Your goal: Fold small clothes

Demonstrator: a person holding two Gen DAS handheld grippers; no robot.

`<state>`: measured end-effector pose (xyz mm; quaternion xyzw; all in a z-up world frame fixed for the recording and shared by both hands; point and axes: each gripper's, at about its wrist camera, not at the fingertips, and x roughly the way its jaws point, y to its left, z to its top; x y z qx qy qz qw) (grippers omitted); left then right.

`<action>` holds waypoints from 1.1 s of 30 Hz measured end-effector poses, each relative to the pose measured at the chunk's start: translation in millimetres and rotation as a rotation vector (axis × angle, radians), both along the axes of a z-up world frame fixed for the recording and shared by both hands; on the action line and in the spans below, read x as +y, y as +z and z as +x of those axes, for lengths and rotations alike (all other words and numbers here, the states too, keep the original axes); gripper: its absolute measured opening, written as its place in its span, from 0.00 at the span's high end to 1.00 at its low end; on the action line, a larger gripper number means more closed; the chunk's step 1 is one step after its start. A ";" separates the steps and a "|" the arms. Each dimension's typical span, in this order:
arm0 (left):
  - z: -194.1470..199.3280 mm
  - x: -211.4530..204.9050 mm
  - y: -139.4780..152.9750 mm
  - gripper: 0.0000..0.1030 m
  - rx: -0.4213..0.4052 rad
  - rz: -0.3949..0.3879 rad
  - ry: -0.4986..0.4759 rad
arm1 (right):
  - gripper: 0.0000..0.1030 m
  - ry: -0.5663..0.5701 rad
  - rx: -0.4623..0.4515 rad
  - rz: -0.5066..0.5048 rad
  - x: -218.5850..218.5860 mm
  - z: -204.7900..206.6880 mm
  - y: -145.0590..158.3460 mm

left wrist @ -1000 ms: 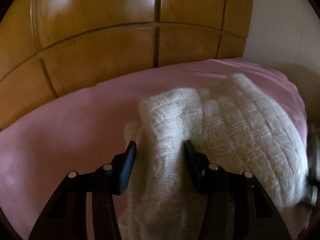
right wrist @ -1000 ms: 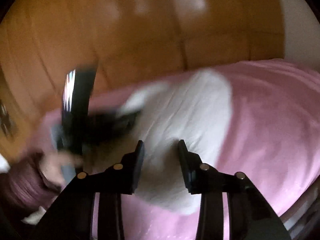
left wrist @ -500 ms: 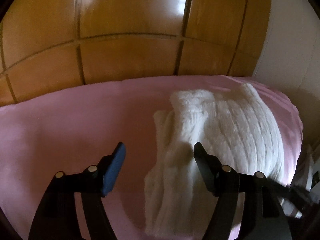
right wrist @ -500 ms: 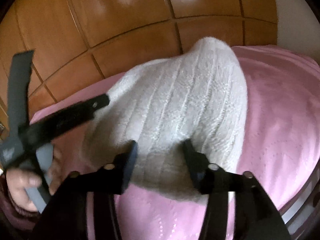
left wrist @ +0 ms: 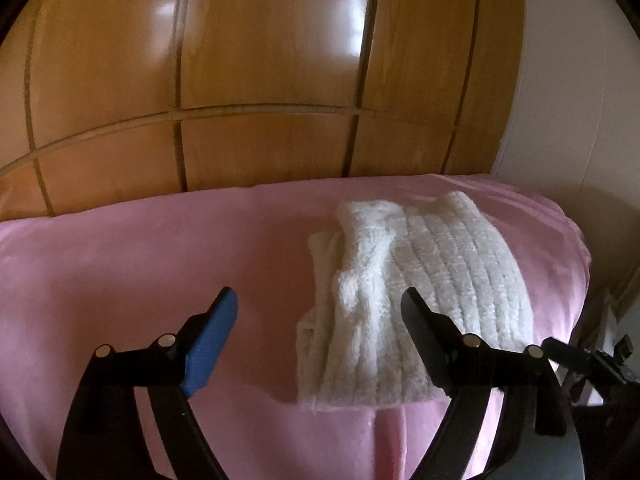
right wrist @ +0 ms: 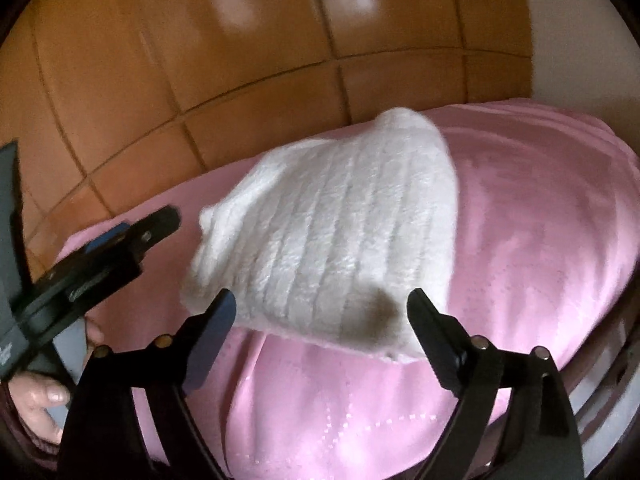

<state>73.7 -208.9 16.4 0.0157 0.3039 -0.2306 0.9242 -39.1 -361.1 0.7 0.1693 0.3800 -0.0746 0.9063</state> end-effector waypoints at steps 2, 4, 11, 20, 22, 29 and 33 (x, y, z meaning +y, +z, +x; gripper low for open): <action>-2.6 1.6 1.2 0.19 0.002 -0.007 0.003 | 0.07 -0.052 -0.015 -0.006 -2.9 -8.0 4.3; -7.4 3.3 2.9 0.19 0.002 -0.008 0.010 | 0.03 -0.104 -0.032 -0.027 -3.7 -14.0 10.1; -20.0 13.5 1.7 0.13 0.008 -0.010 0.060 | 0.02 -0.199 -0.021 -0.133 4.1 -18.7 13.8; -38.5 25.0 -5.0 0.10 -0.015 0.048 0.126 | 0.02 -0.319 0.019 -0.253 14.0 -27.7 6.4; -42.4 27.4 -7.5 0.10 -0.008 0.044 0.138 | 0.02 -0.313 0.012 -0.271 17.5 -29.2 8.4; -51.6 26.6 -8.5 0.04 -0.021 0.067 0.156 | 0.02 -0.280 0.002 -0.298 24.8 -27.0 4.5; -56.7 26.8 -8.1 0.04 -0.031 0.068 0.154 | 0.02 -0.266 0.000 -0.302 27.1 -26.3 1.8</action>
